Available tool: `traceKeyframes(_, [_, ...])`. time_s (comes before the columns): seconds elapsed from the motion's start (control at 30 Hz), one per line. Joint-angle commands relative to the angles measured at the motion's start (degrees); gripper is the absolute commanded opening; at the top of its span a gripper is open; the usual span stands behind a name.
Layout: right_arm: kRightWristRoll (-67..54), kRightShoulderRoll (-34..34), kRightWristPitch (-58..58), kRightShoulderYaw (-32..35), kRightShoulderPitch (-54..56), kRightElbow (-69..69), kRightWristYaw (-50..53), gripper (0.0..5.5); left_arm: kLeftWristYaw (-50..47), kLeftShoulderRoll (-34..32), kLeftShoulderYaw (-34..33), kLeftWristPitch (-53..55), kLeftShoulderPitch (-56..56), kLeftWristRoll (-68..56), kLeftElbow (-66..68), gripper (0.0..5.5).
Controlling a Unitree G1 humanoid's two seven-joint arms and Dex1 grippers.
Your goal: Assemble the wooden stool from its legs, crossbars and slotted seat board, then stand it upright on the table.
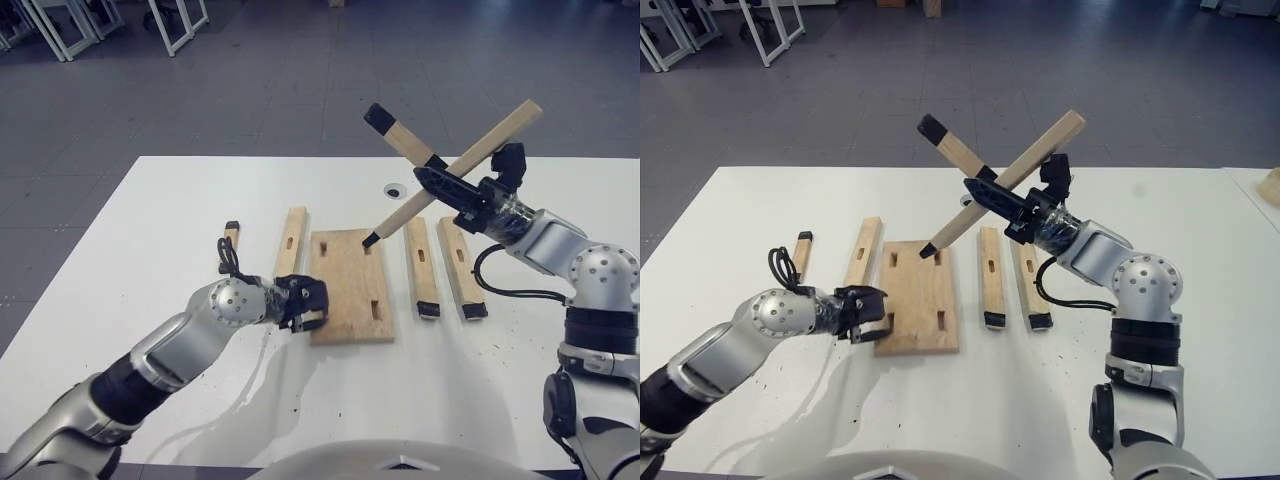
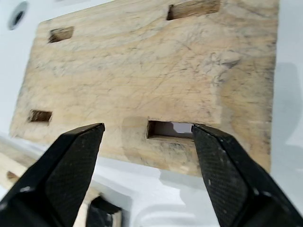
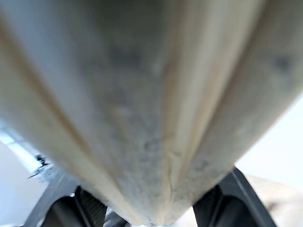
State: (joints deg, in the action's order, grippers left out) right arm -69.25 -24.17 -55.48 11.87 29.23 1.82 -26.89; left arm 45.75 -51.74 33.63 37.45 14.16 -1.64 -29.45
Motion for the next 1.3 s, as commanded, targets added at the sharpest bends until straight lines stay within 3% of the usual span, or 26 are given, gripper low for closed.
traceKeyframes(0.03, [5.2, -0.3, 1.9, -1.9, 2.4, 0.5, -2.8, 2.03, 9.6, -11.5, 1.8, -2.4, -7.0, 0.9, -2.1, 3.42])
traceKeyframes(0.17, [9.8, -2.4, 1.9, -4.5, 1.7, -0.1, -8.4, 2.03, 13.3, -18.6, -0.5, -17.7, -9.6, 5.8, 8.2, 3.42])
traceKeyframes(0.37, [14.1, -3.7, 1.1, -8.3, -2.0, -4.1, -14.1, 2.03, 12.3, -13.8, -3.6, -23.4, -8.4, 6.5, 13.5, 3.42])
traceKeyframes(0.53, [9.2, -3.0, -2.7, -3.0, -13.7, -19.4, -5.9, 2.03, 8.0, -10.7, -6.8, -16.3, -14.8, 5.3, 6.8, 3.42])
traceKeyframes(0.7, [4.8, -0.9, -4.0, -1.6, -20.8, -29.7, 2.5, 2.03, 1.1, -5.8, -9.2, -2.2, -22.3, 4.5, -1.4, 3.42])
traceKeyframes(0.9, [6.1, -3.1, -3.3, -1.4, -23.2, -30.4, 3.6, 2.03, -1.8, -3.9, -10.7, 5.5, -23.4, 4.7, -4.1, 3.42])
traceKeyframes(1.1, [10.1, -5.7, -1.5, -2.2, -27.7, -29.7, 1.0, 2.03, -2.2, -3.7, -10.8, 6.4, -23.3, 4.9, -4.3, 3.42])
traceKeyframes(1.3, [13.3, -3.7, 0.5, -6.8, -30.7, -30.0, 0.9, 2.03, -2.7, -3.0, -10.6, 6.7, -23.3, 5.2, -4.3, 3.42])
